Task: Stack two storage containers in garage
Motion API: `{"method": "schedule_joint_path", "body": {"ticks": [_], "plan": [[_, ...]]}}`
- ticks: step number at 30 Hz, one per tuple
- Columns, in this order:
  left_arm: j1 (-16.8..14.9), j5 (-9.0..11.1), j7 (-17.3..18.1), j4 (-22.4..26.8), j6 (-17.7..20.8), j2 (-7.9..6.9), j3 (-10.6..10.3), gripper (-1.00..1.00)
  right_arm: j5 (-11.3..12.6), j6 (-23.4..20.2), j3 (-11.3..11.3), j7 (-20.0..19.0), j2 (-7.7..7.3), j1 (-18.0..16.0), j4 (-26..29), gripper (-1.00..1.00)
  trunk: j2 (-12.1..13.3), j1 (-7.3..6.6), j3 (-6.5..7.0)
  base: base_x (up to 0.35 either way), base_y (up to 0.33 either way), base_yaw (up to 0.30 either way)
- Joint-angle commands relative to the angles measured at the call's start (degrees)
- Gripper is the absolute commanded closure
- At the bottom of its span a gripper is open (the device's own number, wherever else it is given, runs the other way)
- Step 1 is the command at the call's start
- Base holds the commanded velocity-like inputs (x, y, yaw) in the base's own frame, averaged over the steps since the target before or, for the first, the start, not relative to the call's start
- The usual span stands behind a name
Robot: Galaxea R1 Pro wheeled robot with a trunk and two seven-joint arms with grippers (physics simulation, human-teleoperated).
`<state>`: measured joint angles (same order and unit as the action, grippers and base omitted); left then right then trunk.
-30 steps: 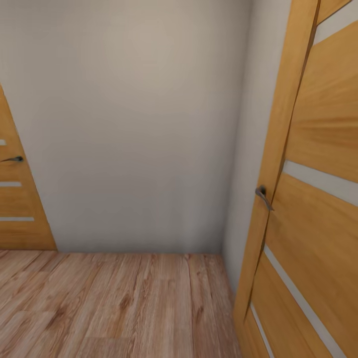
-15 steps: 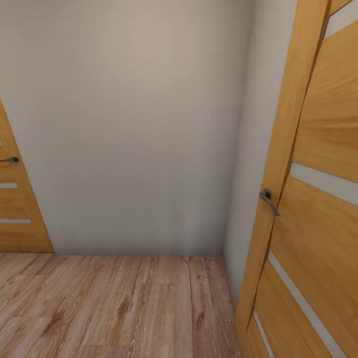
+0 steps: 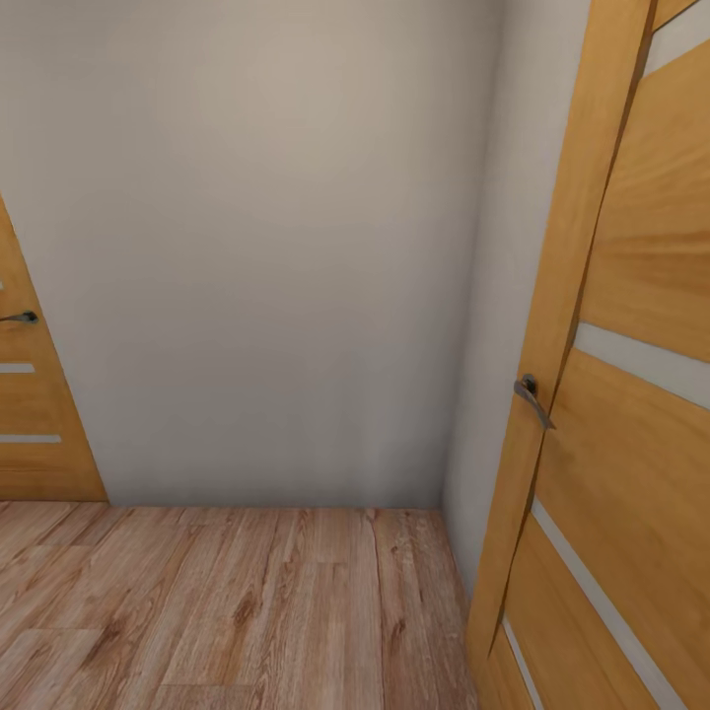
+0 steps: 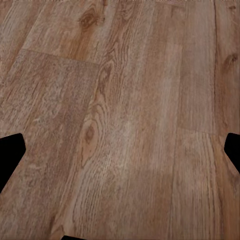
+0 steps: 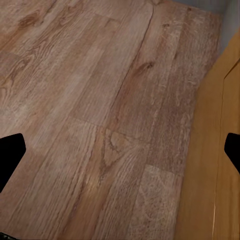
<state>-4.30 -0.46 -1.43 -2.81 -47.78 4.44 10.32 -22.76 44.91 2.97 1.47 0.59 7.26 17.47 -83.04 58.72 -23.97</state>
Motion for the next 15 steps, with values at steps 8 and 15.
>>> {"method": "schedule_joint_path", "body": {"ticks": [8, 15], "plan": [[-0.1, -0.07, -0.49, -0.05, -0.3, -0.53, -0.03, -1.0, -0.62, 0.07, 0.32, 0.05, -0.06, -0.31, 0.1, -1.0, -0.03, 0.0, -0.05, 0.0, 0.0, 0.0], [-0.1, -0.06, -0.5, -0.07, -0.28, -0.57, -0.03, -1.0, -0.62, 0.01, 0.31, 0.11, -0.06, -0.32, 0.1, -1.0, -0.03, 0.0, -0.05, 0.009, 0.0, 0.0]]}}
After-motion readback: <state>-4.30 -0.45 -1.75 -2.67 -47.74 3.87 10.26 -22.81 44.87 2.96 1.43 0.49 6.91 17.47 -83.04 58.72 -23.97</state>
